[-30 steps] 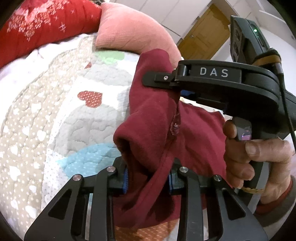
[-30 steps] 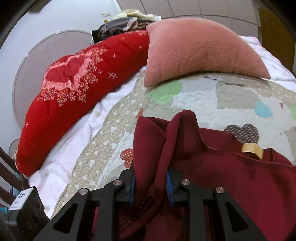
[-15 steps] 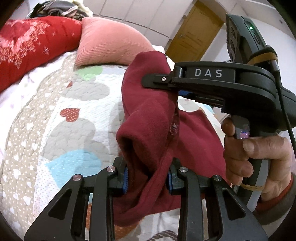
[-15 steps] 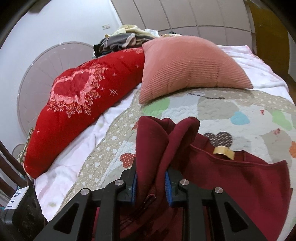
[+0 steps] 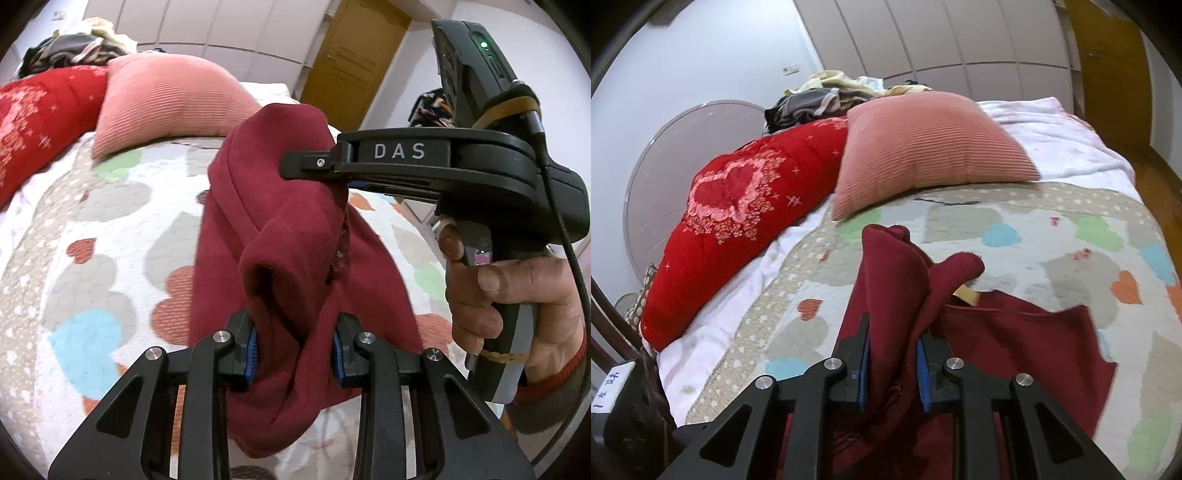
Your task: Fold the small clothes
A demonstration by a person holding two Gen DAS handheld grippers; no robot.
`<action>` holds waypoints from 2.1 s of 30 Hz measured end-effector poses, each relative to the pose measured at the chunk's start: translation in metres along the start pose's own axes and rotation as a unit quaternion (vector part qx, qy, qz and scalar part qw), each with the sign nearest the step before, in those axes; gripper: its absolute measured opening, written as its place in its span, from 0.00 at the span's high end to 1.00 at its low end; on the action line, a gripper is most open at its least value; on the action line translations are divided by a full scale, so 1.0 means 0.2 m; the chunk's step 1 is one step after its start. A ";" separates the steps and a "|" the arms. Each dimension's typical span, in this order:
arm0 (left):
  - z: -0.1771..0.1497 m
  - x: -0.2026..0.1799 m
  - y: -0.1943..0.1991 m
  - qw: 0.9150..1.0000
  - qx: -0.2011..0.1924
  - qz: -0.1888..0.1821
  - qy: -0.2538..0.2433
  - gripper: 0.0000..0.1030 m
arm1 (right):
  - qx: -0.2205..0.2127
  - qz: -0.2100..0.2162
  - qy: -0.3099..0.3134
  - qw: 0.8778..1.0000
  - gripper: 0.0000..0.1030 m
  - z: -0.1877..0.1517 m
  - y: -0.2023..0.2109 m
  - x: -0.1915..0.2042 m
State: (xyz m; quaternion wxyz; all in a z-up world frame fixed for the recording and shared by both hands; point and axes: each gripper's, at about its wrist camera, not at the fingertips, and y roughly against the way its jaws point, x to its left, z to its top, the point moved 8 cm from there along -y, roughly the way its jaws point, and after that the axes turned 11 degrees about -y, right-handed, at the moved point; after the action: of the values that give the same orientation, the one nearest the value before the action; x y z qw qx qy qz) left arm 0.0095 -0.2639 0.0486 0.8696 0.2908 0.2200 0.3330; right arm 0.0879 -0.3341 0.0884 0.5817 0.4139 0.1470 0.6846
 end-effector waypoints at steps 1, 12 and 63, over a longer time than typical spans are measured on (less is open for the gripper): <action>0.01 -0.04 -0.02 1.000 0.002 -0.002 -0.005 0.72 | -0.002 -0.001 -0.004 1.000 0.81 0.00 0.02 -0.04; 0.04 -0.36 -0.27 0.998 0.036 -0.025 -0.047 0.72 | -0.014 -0.026 -0.037 0.999 0.84 -0.02 0.15 -0.43; -0.12 -0.03 -0.23 0.997 0.063 0.035 -0.004 0.53 | -0.055 -0.094 -0.041 0.993 0.76 -0.53 0.47 -0.56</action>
State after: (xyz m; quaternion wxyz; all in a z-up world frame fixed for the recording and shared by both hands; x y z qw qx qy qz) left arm 0.0125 -0.2876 0.0021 0.8381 0.3538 0.2268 0.3478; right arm -0.0558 -0.4329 0.0436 0.6713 0.3930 0.1234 0.6162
